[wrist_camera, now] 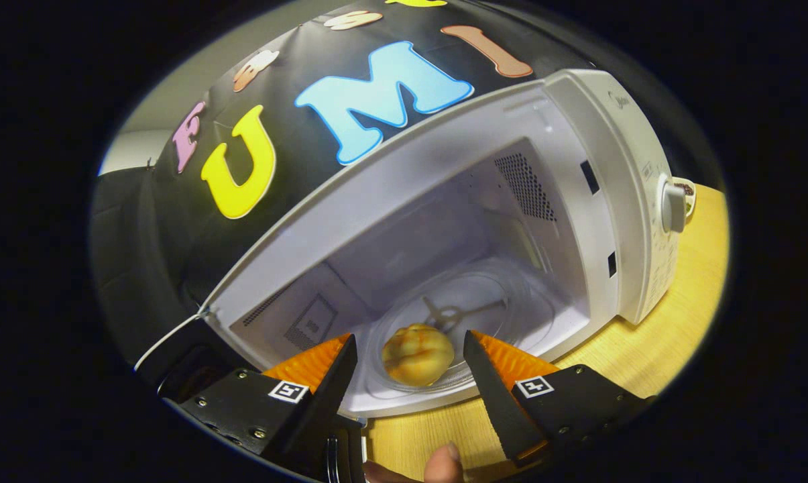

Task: Open the microwave, put the food inside, and close the microwave door.

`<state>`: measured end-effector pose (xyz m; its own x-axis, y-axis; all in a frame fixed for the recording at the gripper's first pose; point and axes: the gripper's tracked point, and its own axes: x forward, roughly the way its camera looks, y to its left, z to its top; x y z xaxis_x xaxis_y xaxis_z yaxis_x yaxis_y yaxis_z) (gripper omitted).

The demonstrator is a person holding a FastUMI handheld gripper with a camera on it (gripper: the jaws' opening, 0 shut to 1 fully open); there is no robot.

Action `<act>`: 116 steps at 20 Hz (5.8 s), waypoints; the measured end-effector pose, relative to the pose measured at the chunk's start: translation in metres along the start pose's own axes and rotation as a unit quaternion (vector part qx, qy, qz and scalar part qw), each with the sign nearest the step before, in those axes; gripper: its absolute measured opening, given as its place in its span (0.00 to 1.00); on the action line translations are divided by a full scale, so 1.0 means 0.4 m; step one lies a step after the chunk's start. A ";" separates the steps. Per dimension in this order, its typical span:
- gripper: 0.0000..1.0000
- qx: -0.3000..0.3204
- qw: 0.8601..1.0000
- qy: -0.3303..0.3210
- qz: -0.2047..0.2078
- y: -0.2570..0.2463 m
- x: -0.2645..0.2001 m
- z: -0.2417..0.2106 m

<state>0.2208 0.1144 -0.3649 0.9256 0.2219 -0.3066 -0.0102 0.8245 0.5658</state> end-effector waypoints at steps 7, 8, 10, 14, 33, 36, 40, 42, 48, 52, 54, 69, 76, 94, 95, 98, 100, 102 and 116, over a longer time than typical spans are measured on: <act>0.96 -0.079 0.994 -0.003 0.080 0.092 -0.233 0.041; 0.96 -0.095 0.991 -0.004 0.091 0.104 -0.270 0.045; 0.96 -0.123 0.986 -0.008 0.113 0.129 -0.342 0.049; 0.96 -0.162 0.972 -0.015 0.169 0.181 -0.477 0.049; 0.96 -0.308 0.862 -0.033 0.400 0.493 -0.980 -0.178; 0.95 -0.289 0.856 0.001 0.429 0.526 -0.989 -0.245; 0.73 -0.280 0.859 0.019 0.428 0.550 -0.934 -0.321; 0.43 -0.281 0.874 0.020 0.395 0.535 -0.868 -0.346; 0.03 -0.285 0.897 0.049 0.335 0.478 -0.747 -0.420; 0.02 -0.307 0.897 0.035 0.314 0.439 -0.714 -0.429; 0.01 -0.320 0.897 0.023 0.305 0.424 -0.713 -0.415; 0.01 -0.319 0.933 -0.037 0.164 0.130 -0.599 -0.145; 0.01 -0.295 0.950 -0.048 0.088 -0.025 -0.470 0.000; 0.01 -0.241 0.968 -0.049 -0.059 -0.211 -0.174 0.161; 0.01 -0.240 0.967 -0.048 -0.064 -0.208 -0.158 0.160; 0.01 -0.257 0.960 -0.059 -0.092 -0.207 -0.137 0.168; 0.02 -0.244 0.964 -0.053 -0.096 -0.205 -0.126 0.166; 0.05 -0.251 0.962 -0.048 -0.098 -0.205 -0.132 0.169; 0.05 -0.222 0.973 -0.049 -0.040 -0.103 -0.461 0.218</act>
<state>0.0837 -0.0060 -0.2649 0.9618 0.1152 -0.2485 -0.0795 0.9856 0.1494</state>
